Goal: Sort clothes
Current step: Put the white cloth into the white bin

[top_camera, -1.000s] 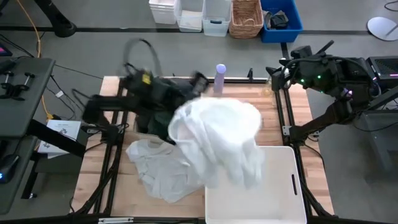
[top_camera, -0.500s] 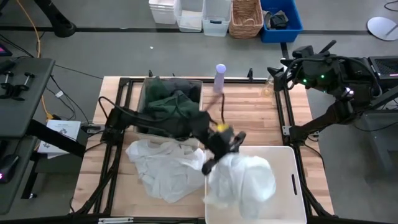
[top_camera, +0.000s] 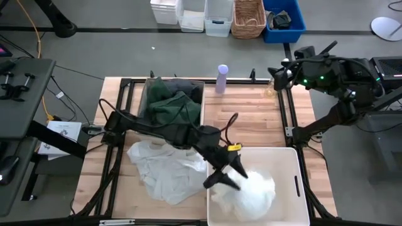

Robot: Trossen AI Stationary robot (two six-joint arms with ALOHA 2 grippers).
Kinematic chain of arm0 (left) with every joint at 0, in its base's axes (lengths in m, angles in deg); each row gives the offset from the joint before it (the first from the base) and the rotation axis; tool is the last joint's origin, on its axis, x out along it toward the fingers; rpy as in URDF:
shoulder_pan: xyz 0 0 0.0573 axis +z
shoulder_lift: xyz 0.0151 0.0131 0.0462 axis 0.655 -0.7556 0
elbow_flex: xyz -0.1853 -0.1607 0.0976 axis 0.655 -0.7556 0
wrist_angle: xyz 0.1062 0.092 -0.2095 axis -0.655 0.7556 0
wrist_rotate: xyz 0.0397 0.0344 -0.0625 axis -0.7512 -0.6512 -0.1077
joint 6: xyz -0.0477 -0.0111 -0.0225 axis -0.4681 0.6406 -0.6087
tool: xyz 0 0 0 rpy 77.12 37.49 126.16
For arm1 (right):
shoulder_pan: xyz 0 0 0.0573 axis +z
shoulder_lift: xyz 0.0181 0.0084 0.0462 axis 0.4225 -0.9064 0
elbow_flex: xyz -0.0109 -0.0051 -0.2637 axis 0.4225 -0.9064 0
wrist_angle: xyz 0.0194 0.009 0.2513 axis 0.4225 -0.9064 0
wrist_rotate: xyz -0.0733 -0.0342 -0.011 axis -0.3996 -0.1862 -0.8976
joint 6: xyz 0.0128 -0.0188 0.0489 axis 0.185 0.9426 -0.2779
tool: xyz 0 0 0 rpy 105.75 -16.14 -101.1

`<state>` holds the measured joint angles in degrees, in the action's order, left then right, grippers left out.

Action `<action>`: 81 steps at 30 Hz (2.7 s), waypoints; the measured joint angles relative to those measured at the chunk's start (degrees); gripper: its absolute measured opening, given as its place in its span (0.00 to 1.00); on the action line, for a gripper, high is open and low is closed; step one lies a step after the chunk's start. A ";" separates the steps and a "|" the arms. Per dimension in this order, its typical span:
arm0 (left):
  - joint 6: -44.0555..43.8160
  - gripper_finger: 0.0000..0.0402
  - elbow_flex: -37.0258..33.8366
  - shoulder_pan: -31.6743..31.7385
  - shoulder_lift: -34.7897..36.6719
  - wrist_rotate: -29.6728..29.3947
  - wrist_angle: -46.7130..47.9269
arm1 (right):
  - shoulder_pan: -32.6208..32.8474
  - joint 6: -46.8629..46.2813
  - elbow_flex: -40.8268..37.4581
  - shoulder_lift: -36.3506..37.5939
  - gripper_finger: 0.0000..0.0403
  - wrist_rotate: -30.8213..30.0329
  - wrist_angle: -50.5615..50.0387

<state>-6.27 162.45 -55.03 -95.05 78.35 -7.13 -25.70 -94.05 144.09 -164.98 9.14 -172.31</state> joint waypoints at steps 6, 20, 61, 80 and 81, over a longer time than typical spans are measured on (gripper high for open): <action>2.42 0.64 0.02 -1.01 6.60 5.06 23.43 | 0.00 -4.45 0.00 -1.18 0.74 0.72 -0.13; 4.30 0.58 -32.47 -11.19 34.39 -31.72 38.65 | 0.02 -9.54 -0.04 -5.58 0.74 6.88 -0.15; -5.06 0.02 -42.04 -15.41 40.82 -55.79 30.47 | 0.00 -0.39 0.05 -3.35 0.74 7.76 -0.17; 17.73 0.02 -21.09 -2.34 21.98 -26.39 -40.66 | 0.02 -2.81 0.09 1.28 0.74 5.11 -0.17; 15.02 0.02 -20.83 -2.36 19.77 -25.20 -43.31 | 0.02 -2.81 0.09 1.27 0.74 5.11 -0.17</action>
<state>8.75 141.62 -57.38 -75.28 53.14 -50.44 -25.68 -96.86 144.18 -163.71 14.25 -172.48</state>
